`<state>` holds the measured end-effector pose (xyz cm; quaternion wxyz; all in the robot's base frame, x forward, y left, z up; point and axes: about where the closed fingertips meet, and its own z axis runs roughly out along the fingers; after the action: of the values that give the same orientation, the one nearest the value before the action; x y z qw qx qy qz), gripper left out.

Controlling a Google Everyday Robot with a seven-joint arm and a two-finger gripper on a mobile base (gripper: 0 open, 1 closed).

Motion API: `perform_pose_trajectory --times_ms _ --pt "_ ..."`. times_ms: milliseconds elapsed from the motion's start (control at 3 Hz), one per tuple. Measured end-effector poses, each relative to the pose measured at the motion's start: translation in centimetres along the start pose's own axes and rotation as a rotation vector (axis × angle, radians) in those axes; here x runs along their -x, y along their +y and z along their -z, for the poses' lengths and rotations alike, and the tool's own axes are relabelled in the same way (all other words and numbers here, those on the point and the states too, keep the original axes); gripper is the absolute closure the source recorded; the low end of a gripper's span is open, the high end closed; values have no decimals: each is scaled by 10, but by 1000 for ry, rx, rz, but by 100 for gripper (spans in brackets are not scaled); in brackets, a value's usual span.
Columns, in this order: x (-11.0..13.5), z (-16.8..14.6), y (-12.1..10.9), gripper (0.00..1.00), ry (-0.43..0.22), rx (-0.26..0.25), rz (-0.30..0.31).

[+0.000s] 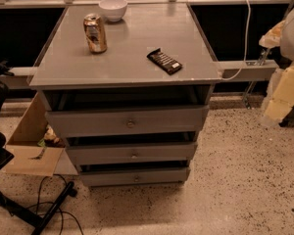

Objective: Open top drawer

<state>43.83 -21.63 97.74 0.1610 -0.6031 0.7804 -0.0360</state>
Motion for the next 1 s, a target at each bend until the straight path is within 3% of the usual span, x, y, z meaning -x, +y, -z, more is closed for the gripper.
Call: perform_pose_trajectory --times_ms 667,1000 --pt "9 -17 0 0 -11 10 22" --pt "29 -65 11 0 -39 29 63"
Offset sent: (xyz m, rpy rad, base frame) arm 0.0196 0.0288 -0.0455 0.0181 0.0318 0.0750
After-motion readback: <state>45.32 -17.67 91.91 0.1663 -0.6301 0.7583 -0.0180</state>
